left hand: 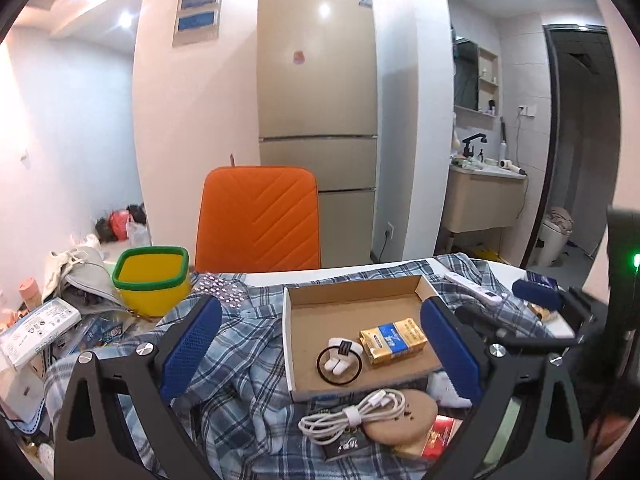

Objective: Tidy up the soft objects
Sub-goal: 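Withdraw both grippers from the box and move the right gripper toward the wipes packet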

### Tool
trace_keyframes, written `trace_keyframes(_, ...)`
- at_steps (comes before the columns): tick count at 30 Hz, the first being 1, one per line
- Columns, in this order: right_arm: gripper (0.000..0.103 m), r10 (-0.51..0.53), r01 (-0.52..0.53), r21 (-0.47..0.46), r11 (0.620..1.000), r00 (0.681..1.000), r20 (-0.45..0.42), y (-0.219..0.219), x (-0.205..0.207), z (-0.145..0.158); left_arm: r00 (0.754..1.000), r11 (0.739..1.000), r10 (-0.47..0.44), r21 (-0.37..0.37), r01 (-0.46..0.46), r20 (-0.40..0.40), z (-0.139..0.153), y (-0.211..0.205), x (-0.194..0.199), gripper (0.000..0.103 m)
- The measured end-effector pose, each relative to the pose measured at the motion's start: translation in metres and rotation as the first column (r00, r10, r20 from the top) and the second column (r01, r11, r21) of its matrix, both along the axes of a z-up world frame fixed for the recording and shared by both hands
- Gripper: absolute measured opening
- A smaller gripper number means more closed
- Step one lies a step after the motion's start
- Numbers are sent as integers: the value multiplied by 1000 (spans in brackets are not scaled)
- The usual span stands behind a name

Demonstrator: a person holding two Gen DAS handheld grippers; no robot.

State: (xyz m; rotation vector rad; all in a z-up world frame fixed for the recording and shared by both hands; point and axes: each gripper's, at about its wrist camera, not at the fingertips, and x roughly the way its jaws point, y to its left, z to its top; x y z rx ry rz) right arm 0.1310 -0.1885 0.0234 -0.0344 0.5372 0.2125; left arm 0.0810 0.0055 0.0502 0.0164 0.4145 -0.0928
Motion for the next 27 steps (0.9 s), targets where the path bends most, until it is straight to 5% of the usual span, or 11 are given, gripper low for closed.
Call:
trace_keyframes(5, 89, 7, -7, -8, 1000, 1000, 21, -7, -18, -2, 999, 997, -47, -54, 48, 19, -19, 2, -18, 99)
trace_keyframes(14, 89, 4, -6, 35, 999, 998, 57, -19, -28, -21, 997, 999, -33, -29, 36, 74, -55, -2, -34, 99)
trace_keyframes(19, 89, 11, -10, -24, 1000, 999, 35, -12, -24, -32, 998, 999, -41, 14, 40, 41, -74, -10, -26, 99)
trace_keyframes(23, 89, -25, 22, -75, 997, 999, -47, -10, -14, -41, 997, 997, -77, 32, 76, 24, -79, -17, -26, 99)
trace_keyframes(27, 89, -10, 14, 21, 1000, 987, -160, -24, -3, -50, 997, 996, -79, 50, 78, 18, -82, -21, -27, 99)
